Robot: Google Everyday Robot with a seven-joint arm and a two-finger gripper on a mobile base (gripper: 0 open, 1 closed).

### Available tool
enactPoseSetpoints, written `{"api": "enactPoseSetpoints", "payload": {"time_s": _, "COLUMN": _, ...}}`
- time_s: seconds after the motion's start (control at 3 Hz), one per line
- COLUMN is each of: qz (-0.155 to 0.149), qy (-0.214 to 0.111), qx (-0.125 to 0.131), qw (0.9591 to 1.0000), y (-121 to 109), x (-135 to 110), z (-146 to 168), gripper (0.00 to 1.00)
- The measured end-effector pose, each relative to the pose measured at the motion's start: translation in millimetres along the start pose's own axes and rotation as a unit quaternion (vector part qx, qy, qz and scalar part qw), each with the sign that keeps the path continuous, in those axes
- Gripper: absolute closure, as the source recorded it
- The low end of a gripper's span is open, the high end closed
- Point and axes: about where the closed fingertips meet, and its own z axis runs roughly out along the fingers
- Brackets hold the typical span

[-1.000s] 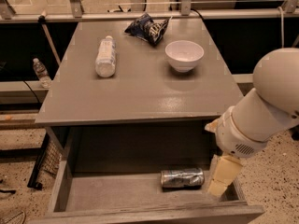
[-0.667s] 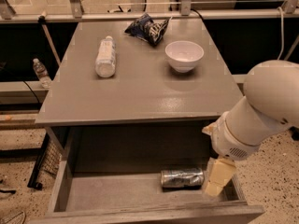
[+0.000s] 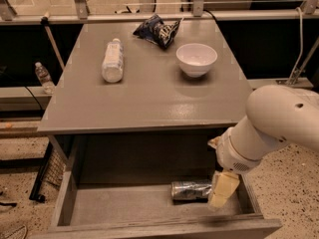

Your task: Pick redbull can from top drawer and place on counter

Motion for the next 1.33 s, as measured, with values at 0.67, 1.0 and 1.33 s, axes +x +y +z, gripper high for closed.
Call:
{"api": "enactPoseSetpoints", "payload": {"time_s": 0.67, "qz": -0.012, "qy": -0.016, "qx": -0.004, "qw": 0.9998, "y": -10, "x": 2, "z": 39, "gripper": 0.0}}
{"api": "enactPoseSetpoints", "payload": {"time_s": 1.0, "qz": -0.013, "qy": -0.028, "qx": -0.009, "qw": 0.9995, "y": -13, "x": 4, "z": 63, "gripper": 0.0}}
{"api": "enactPoseSetpoints", "payload": {"time_s": 1.33, "qz": -0.015, "qy": -0.027, "qx": -0.005, "qw": 0.9995, "y": -15, "x": 5, "z": 63, "gripper": 0.0}}
